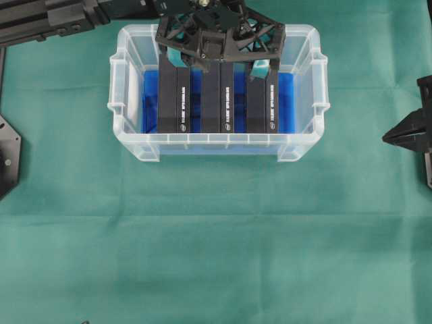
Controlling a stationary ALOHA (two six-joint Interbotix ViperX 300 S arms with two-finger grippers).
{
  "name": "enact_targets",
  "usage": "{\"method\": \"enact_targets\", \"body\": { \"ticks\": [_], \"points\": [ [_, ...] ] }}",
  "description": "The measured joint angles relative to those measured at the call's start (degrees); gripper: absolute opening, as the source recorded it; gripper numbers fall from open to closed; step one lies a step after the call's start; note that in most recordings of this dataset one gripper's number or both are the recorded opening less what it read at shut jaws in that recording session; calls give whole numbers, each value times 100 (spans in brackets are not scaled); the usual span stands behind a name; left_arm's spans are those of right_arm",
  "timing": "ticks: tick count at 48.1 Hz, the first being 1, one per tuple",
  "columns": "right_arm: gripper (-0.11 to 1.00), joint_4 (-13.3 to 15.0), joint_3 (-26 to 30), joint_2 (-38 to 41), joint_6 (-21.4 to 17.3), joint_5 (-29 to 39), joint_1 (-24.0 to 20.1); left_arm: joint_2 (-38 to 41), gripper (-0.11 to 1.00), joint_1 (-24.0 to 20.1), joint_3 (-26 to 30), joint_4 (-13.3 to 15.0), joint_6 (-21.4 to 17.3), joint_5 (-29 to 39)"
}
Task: Take the box out of the case with the left arm.
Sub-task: 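Lower the left gripper around the middle box in the case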
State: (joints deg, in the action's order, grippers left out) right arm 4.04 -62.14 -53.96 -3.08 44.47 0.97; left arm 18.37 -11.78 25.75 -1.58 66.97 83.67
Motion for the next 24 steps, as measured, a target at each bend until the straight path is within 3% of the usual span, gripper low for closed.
{"method": "enact_targets", "body": {
  "ticks": [24],
  "points": [
    [0,0,0,0,0,9,0,9,97,0,-396,0,26,-132]
  ]
}}
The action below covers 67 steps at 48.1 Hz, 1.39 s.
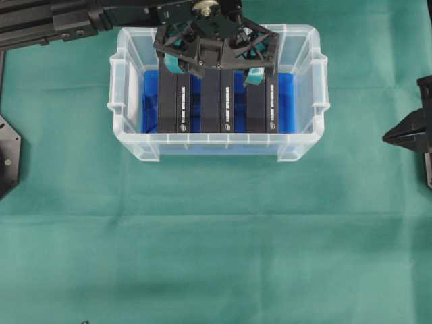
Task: Take the box out of the case with the left arm.
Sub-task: 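Lower the left gripper around the middle box in the case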
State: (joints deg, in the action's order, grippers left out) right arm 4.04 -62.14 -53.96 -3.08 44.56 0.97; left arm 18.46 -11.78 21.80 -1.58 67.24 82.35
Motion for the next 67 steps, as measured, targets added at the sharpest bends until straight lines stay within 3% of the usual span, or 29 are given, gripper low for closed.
{"method": "enact_targets", "body": {
  "ticks": [67],
  "points": [
    [0,0,0,0,26,9,0,35,97,-70,-1600,-18,167,-1582]
  ]
}}
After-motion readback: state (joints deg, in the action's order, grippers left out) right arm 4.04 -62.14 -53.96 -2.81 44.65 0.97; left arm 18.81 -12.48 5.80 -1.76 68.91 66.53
